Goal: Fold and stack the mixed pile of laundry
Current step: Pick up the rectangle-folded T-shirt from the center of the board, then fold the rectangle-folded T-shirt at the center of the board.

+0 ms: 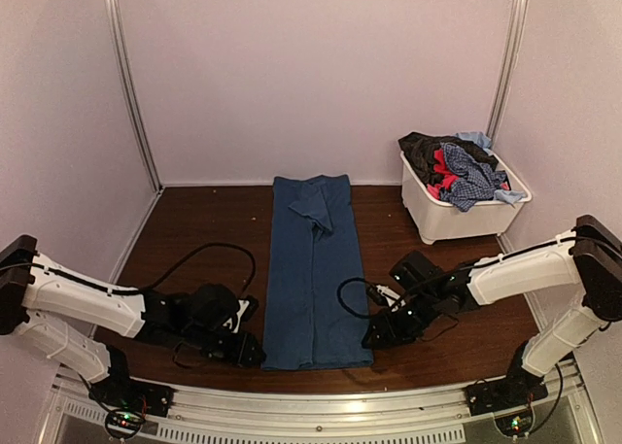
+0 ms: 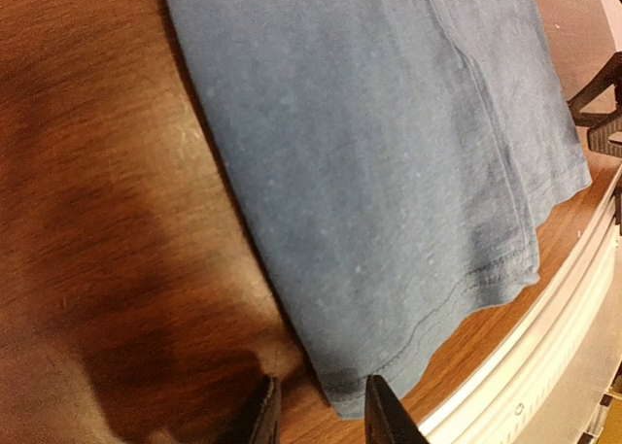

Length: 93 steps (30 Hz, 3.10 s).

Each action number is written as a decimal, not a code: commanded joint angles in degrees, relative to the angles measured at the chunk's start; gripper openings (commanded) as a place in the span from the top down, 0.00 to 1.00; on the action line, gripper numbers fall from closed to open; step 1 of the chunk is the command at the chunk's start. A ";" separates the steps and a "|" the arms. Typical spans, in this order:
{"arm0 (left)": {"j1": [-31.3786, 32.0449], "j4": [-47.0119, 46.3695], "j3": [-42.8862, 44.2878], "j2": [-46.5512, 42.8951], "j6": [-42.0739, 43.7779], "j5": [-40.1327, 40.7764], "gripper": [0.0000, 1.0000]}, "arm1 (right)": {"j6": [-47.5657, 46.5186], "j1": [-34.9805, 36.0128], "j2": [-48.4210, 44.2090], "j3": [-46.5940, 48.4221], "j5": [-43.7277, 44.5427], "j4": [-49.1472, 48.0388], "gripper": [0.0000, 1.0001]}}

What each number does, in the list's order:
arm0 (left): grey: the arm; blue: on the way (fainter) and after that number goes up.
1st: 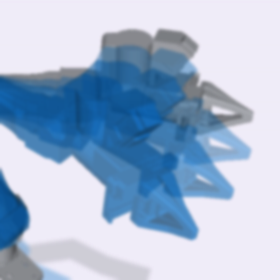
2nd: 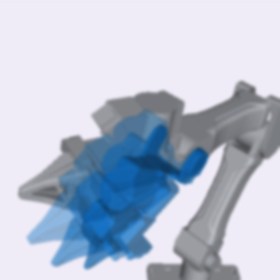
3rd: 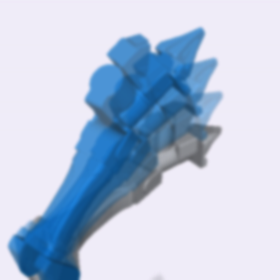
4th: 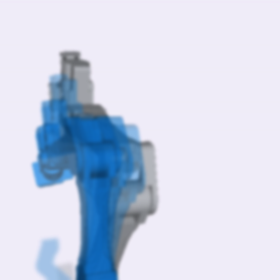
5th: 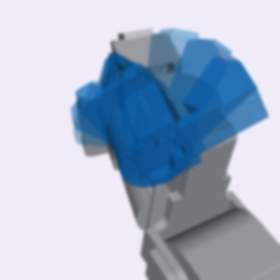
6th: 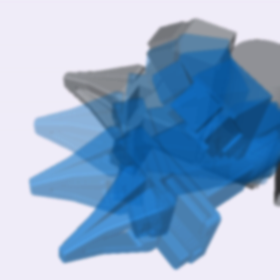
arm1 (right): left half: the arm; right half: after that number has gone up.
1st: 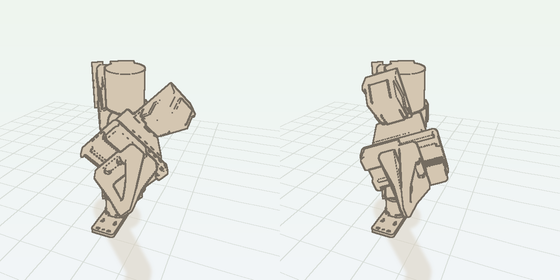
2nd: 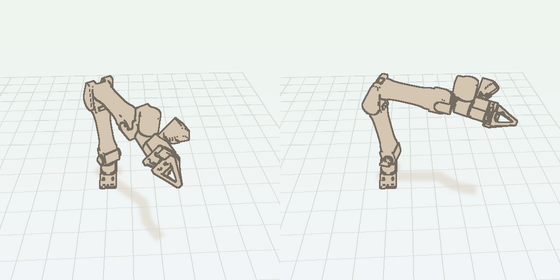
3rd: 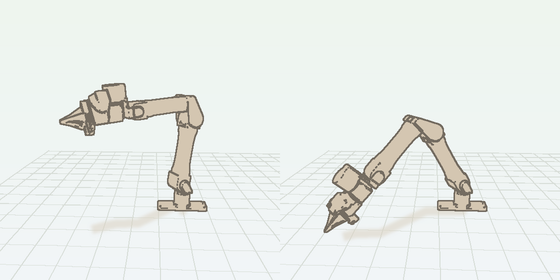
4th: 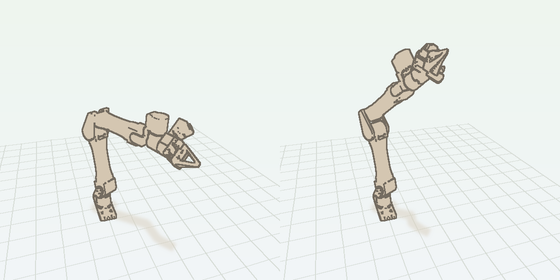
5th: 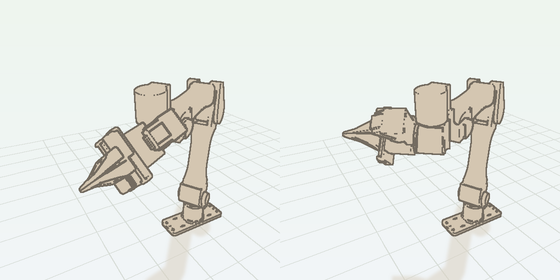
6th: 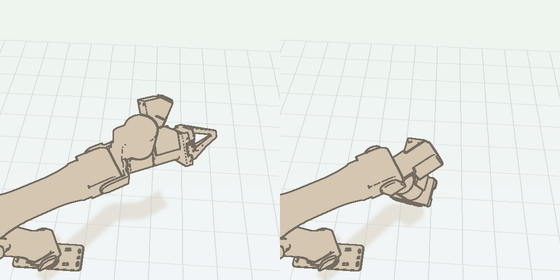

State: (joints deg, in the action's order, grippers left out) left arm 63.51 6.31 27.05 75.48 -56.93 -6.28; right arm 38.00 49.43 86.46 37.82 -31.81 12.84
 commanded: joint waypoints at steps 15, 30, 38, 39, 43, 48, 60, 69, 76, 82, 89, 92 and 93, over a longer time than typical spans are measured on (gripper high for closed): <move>2.98 -7.10 -2.37 5.50 -7.84 -2.20 0.73 | 6.52 2.69 0.72 -11.19 -1.34 -10.81 0.81; 5.28 -4.01 -2.79 2.14 -7.87 -1.54 1.00 | 7.88 5.80 -2.08 -13.20 -4.91 -15.94 1.00; 5.55 -1.57 -0.14 -5.57 -3.38 -0.16 1.00 | 8.24 7.22 -11.00 -11.31 -2.20 -13.51 1.00; 4.90 -1.10 0.70 -5.54 -2.47 -0.14 1.00 | 7.24 6.99 -11.34 -10.02 -1.28 -11.82 1.00; 1.87 0.89 4.41 -4.25 2.11 0.51 1.00 | 4.27 4.71 -9.91 -5.97 -0.64 -10.14 1.00; -3.93 2.11 9.08 -2.51 8.52 0.94 1.00 | -1.39 0.09 -7.46 -0.71 0.54 -7.12 1.00; -18.78 -0.21 26.19 12.24 24.91 2.36 1.00 | -14.28 -15.27 6.65 17.37 -0.99 -6.74 1.00; -28.22 0.84 46.31 29.78 31.83 -0.27 1.00 | -18.87 -23.50 23.43 36.59 -3.38 -6.18 1.00; -32.77 -1.09 54.69 40.89 31.13 -3.60 1.00 | -18.04 -26.81 36.87 50.45 -7.18 -6.13 1.00; -34.60 -2.13 58.59 46.50 31.43 -6.07 1.00 | -16.94 -26.89 42.23 54.82 -7.68 -5.27 1.00; -36.02 -0.33 60.32 45.51 31.25 -6.60 0.67 | -16.93 -28.35 38.83 54.92 -7.32 -3.07 0.54; -36.59 0.87 58.13 40.70 32.60 -5.18 0.53 | -16.96 -29.88 32.50 52.31 -7.33 -2.51 0.46; -36.67 1.95 57.48 39.13 33.35 -4.46 0.50 | -17.41 -30.12 30.67 51.23 -7.09 -1.97 0.46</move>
State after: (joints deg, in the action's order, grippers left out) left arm 28.05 7.79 85.76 122.37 -25.67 -12.14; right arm 21.23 21.52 126.98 91.11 -38.96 9.82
